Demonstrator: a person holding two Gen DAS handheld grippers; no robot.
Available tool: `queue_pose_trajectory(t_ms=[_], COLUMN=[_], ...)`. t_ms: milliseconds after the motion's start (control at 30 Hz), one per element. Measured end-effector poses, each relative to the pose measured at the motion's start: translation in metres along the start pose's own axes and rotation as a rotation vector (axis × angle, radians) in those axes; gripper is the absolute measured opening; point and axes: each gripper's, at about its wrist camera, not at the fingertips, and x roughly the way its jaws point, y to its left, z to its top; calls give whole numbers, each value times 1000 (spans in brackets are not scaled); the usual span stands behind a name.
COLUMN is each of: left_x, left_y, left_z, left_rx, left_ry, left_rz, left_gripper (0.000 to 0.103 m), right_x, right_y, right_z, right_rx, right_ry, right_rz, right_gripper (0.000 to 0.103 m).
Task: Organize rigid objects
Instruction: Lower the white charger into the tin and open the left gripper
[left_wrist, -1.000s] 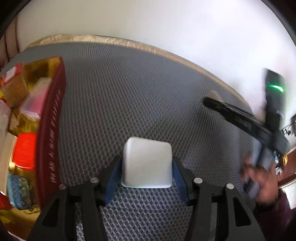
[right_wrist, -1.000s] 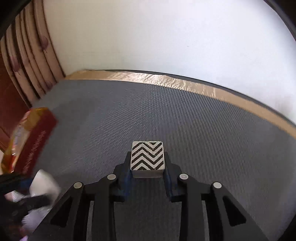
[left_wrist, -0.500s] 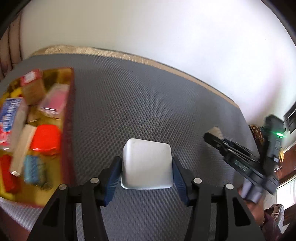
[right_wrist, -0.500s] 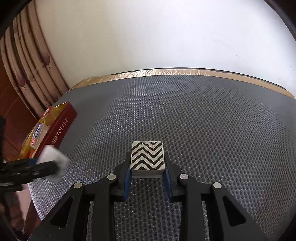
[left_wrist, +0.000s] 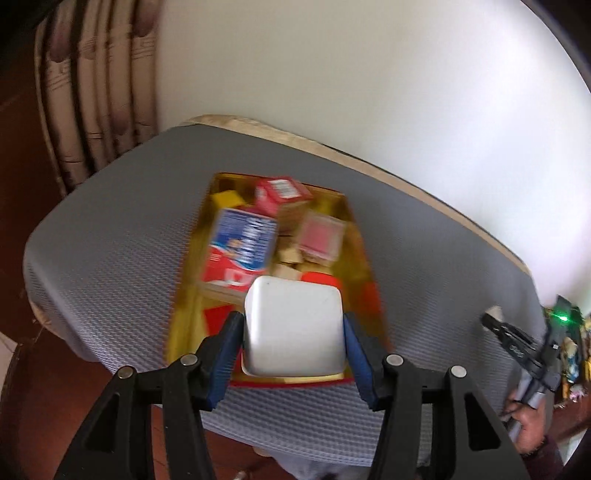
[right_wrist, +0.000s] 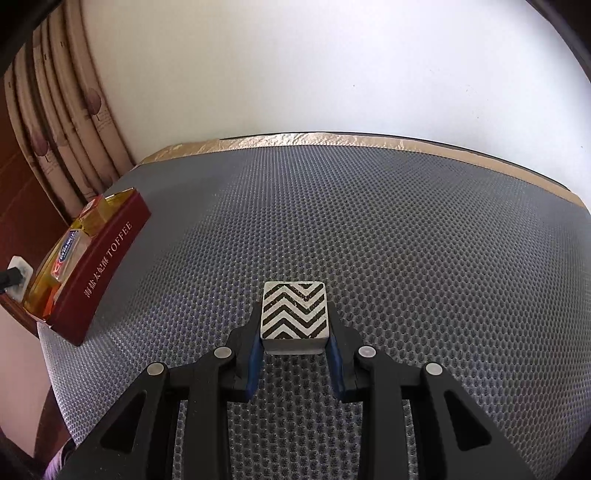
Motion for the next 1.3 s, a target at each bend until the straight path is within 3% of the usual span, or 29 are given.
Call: queue_pose_trajectory(t_ms=[133,367,767,1033,1300], left_x=[15,48,106,117,79], left_y=[9,-8,-27,-33,-50], left_z=[-1,12,38,39,50], left_rx=[-16,10,32,42,109], left_ry=[23,34,76,107,-26], left_rz=[-22,-55,-49,-25,43], left_gripper=[55,55,55,56,60], right_x=[3,12,16,16,17], right_y=[1,7,6,6,7], right_z=[1,3,4,4,4], right_rx=[2,-6,1,-1,0], right_ry=[12,33,41,44,50], right_rz=[-2,-6,-3,-4,-6], right_gripper=[28,28,28,28,28])
